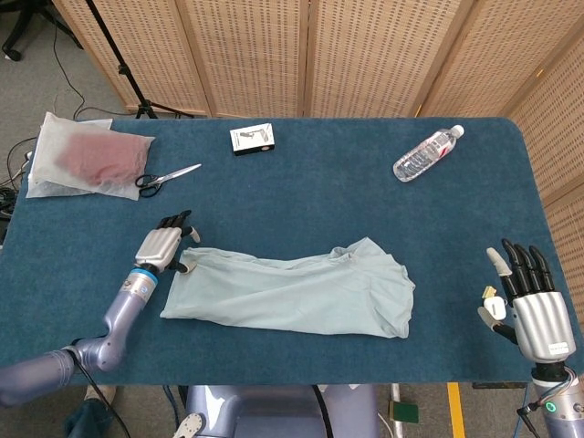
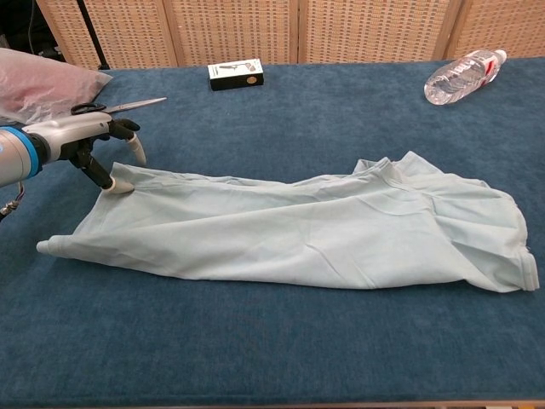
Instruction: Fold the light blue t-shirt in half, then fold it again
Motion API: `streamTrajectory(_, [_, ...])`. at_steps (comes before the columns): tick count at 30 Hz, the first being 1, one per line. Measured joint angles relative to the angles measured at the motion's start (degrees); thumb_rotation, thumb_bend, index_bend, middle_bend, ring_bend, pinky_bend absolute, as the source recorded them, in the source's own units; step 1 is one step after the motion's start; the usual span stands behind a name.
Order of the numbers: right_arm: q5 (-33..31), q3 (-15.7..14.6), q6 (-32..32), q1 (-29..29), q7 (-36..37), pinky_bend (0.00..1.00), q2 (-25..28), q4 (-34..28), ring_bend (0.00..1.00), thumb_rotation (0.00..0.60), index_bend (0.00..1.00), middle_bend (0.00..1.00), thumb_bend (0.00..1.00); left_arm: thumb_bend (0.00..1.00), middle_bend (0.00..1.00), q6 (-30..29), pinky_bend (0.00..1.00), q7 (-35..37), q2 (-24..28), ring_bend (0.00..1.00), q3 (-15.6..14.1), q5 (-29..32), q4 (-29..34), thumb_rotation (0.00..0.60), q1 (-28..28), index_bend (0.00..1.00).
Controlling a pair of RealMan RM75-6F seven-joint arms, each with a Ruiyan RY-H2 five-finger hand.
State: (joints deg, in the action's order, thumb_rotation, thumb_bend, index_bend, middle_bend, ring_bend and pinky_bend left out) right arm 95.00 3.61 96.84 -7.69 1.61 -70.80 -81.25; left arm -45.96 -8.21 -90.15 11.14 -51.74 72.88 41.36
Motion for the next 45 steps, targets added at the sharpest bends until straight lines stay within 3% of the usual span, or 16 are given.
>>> streamTrajectory(11, [0.0,0.4,-0.4,0.2,0.1,0.0,0.1,-0.1,0.0,0.6,0.0,0.0,0.0,0.31,0.0,0.2,0.0,-1.2,-0.5,0.0,-0.4,0.7,-0.1,0.6,0.2,0.55])
streamTrajectory(19, [0.1,0.5,-0.7,0.3,0.1,0.0,0.1,-0.2,0.0,0.6,0.0,0.0,0.0,0.42,0.0,-0.2,0.0,-0.8,-0.3,0.0,-0.4,0.6,0.0,0.6,-0.2,0.65])
streamTrajectory(35, [0.0,0.8,-1.2,0.5,0.3,0.0,0.1,-0.4,0.0,0.6,0.0,0.0,0.0,0.43,0.0,-0.8,0.0,-0.8,-0.2,0.0,0.0,1.1,-1.6,0.6,-0.7,0.75])
streamTrajectory(45, [0.1,0.9,-1.3,0.6,0.4,0.0,0.2,-0.6,0.0,0.6,0.0,0.0,0.0,0.44,0.0,0.2,0.0,-4.4,3.5,0.0,0.4,4.8,-1.4,0.6,-0.2,0.77])
